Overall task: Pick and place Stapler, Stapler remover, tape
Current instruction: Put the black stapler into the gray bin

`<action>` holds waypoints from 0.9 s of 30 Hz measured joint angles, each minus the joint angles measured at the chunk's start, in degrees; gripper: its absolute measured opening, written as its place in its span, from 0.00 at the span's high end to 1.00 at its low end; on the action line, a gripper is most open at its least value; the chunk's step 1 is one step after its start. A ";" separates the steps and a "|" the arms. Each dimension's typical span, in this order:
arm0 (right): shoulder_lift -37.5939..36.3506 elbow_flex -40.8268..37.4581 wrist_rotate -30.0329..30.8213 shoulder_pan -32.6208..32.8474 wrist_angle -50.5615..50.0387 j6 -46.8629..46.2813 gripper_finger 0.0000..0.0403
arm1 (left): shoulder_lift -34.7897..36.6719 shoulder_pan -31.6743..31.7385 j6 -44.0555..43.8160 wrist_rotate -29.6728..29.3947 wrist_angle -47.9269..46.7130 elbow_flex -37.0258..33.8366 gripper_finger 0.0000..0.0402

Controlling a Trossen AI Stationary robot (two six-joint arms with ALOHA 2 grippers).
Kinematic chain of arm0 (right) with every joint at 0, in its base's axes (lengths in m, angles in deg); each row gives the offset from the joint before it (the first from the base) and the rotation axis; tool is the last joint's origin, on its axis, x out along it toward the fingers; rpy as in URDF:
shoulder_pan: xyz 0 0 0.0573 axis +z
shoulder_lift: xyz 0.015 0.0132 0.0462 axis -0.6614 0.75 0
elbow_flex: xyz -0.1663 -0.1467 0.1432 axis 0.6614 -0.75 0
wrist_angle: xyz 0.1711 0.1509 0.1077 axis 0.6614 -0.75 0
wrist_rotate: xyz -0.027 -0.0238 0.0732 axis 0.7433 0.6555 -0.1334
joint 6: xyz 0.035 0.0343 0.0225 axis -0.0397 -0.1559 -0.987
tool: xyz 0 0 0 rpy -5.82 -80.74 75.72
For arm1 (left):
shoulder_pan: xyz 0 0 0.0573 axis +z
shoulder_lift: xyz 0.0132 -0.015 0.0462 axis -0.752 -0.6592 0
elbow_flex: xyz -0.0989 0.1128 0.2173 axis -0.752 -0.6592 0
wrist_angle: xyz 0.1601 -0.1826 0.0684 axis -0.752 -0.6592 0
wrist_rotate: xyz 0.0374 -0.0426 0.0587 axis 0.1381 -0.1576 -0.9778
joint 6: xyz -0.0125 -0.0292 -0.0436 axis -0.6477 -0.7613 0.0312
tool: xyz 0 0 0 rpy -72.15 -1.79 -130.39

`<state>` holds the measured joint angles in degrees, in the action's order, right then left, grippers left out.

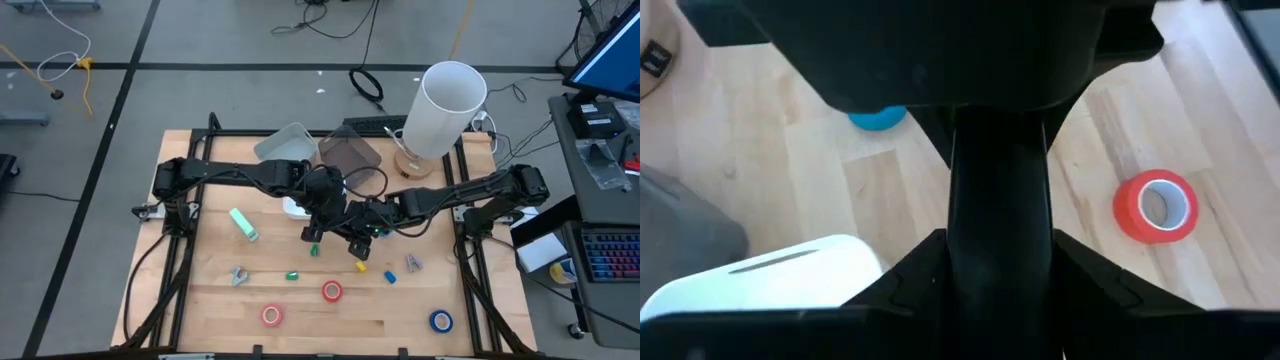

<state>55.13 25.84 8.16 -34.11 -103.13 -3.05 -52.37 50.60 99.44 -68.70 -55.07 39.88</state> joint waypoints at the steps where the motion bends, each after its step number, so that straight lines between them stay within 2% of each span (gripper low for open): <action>1: 0.00 0.00 -0.03 0.02 0.02 -0.04 0.63 | -0.01 -0.04 -0.09 0.03 0.01 0.00 0.66; 11: 0.00 0.02 -2.05 -0.07 0.36 -0.49 0.62 | -0.01 0.41 -1.07 0.97 -0.03 -0.04 0.66; 20: -0.09 0.26 -8.02 -0.18 -0.21 -0.93 0.33 | 0.34 0.46 -2.33 0.50 -0.77 -0.04 0.66; 23: -0.10 0.29 -8.19 -0.18 0.09 -1.22 0.29 | 0.90 0.44 -2.33 -0.99 -2.33 -0.04 0.66; 27: -0.42 0.33 -7.71 -0.38 -0.36 -2.68 0.28 | 1.62 0.44 -2.33 -2.55 -5.64 -0.04 0.66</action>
<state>54.72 26.16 0.45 -34.49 -103.49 -5.74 -50.75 51.05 97.11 -71.25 -60.71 39.84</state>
